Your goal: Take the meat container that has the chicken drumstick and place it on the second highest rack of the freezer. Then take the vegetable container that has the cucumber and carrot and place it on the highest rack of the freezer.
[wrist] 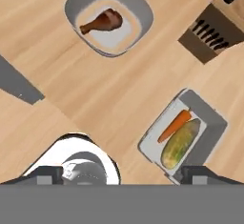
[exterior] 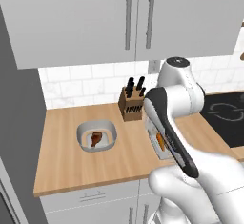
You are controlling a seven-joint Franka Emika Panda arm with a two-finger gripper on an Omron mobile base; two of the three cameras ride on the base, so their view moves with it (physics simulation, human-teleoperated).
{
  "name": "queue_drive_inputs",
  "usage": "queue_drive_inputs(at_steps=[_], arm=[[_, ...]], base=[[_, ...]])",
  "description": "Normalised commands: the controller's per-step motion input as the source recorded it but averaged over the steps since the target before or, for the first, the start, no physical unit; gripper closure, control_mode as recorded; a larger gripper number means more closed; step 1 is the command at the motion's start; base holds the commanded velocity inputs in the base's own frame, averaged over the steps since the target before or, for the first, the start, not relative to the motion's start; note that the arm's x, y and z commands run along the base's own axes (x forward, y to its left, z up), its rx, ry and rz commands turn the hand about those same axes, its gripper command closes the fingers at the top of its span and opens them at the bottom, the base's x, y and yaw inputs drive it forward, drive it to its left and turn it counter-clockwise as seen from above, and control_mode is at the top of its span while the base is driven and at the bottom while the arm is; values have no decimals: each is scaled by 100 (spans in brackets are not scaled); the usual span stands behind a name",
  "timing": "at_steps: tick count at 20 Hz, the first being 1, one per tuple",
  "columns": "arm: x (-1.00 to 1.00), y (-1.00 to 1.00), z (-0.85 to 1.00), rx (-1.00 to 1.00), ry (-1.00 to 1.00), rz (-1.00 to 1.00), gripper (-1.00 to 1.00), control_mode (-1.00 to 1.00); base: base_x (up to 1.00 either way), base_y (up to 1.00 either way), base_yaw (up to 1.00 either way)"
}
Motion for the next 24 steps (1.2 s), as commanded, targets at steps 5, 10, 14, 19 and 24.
queue_drive_inputs(at_steps=[5, 10, 14, 19, 24], arm=[[-9, 98, -41, -20, 0, 56, -100, -100], [5, 100, -27, -19, 1, 33, -100, -100], [59, 96, -18, -18, 24, 7, -100, -100], [92, 49, -24, -15, 26, 3, -100, -100], [71, 4, -48, -9, 7, 7, -100, -100]], base=[[0, 0, 0], [0, 0, 0], [0, 0, 0], [0, 0, 0], [0, 0, 0]])
